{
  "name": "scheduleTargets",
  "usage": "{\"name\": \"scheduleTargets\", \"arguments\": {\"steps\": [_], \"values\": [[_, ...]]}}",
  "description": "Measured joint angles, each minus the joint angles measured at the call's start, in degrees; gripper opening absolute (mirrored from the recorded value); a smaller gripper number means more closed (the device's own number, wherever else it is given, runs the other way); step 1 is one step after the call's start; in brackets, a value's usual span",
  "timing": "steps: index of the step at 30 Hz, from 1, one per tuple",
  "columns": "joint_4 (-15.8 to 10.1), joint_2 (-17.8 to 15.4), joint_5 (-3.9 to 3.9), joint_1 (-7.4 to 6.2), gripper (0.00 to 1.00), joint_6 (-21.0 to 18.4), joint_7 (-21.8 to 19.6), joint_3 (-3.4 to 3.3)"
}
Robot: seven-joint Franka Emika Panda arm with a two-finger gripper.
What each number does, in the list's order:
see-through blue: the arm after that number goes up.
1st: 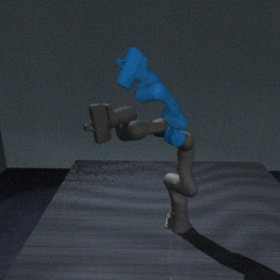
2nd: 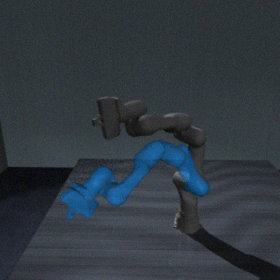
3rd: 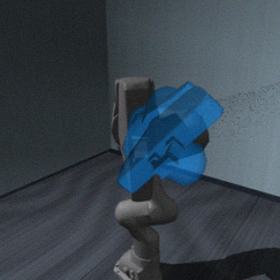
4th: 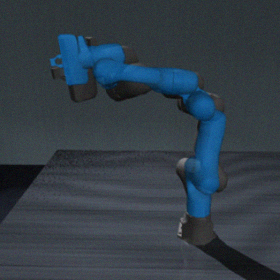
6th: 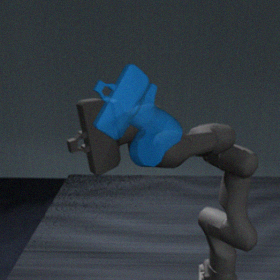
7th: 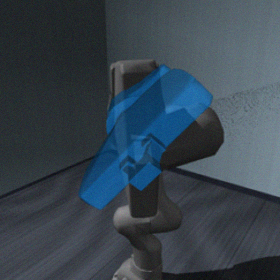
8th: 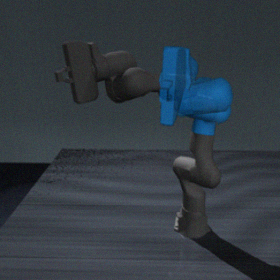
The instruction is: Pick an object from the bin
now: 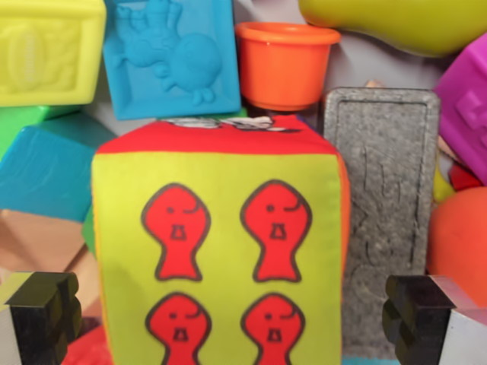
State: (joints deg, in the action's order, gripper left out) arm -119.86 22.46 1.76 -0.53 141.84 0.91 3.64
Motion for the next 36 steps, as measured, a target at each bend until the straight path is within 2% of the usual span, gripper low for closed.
{"name": "scheduleTargets", "arguments": {"steps": [7, 13, 14, 36], "values": [[-0.03, 2.92, 0.21, -0.08, 1.00, 2.85, 0.00, -0.15], [-0.02, 3.88, 0.28, -0.20, 1.00, 3.86, 0.00, -0.29], [-0.03, 3.92, 0.28, -0.21, 0.00, 3.91, 0.00, -0.30], [-0.02, 4.00, 0.28, -0.24, 0.00, 4.04, 0.00, -0.34]]}}
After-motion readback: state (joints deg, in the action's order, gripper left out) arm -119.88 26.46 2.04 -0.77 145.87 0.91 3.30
